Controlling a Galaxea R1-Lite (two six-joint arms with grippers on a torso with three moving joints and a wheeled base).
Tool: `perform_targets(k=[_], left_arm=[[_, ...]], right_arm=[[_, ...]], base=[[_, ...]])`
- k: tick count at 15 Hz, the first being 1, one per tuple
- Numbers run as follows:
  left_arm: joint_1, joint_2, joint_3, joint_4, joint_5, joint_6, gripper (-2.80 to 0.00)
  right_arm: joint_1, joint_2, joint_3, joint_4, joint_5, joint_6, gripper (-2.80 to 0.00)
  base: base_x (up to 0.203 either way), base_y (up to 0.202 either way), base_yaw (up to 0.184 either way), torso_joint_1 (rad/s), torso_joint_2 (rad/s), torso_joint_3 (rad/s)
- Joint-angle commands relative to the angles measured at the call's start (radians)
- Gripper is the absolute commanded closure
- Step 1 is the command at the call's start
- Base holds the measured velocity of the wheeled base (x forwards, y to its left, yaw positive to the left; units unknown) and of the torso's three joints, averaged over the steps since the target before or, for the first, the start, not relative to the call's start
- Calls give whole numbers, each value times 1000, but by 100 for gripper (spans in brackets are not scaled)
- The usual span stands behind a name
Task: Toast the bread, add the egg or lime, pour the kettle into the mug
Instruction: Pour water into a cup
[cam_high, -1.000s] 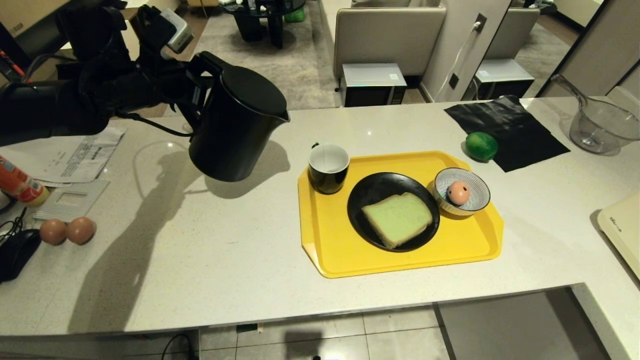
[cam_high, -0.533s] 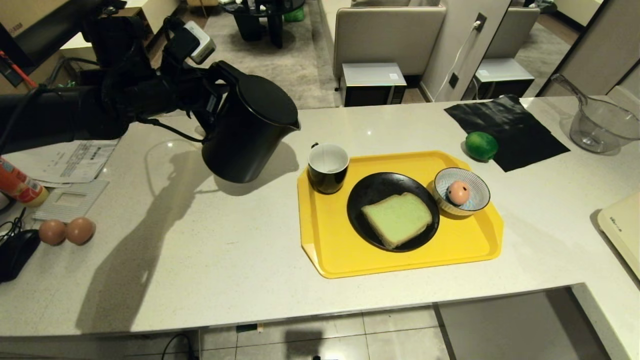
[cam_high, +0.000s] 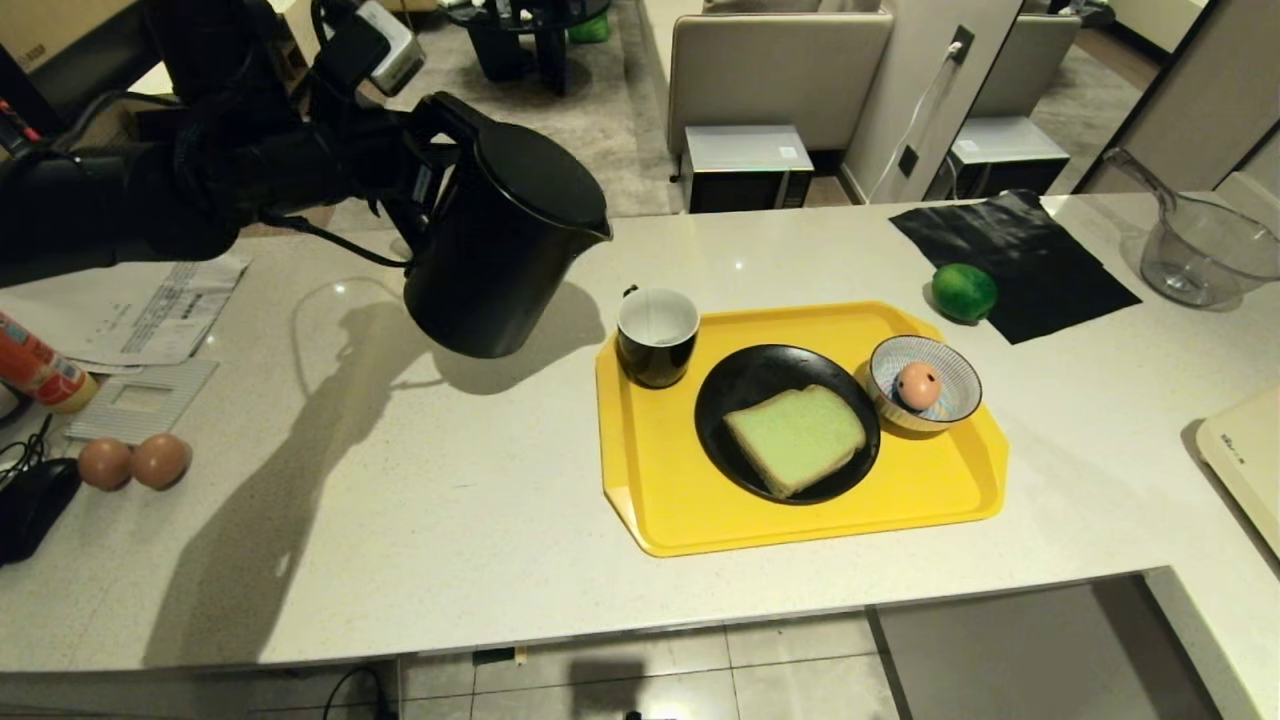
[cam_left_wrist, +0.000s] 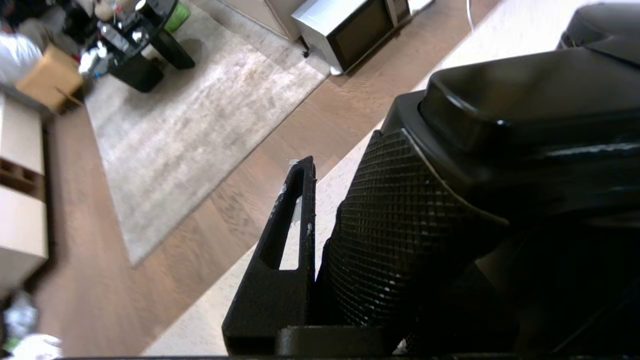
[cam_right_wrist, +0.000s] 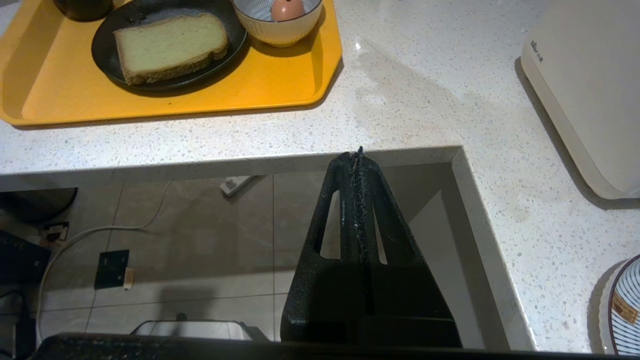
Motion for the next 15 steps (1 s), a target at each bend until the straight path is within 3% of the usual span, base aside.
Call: perform_targets(k=[1,7,15], left_arm=[[-42,-56,1,10,43,-77,0],[-59,-76,1,21,83,-139,0],[-59,-84,1,18,92,-139,0]], right_arm=[[0,2,26,-1,0,1,0],[0,2,26,-1,0,2,0],[0,2,28,-1,5,2,0]], base=[[0,0,0,0,0,0],[0,0,0,0,0,0],[0,0,0,0,0,0]])
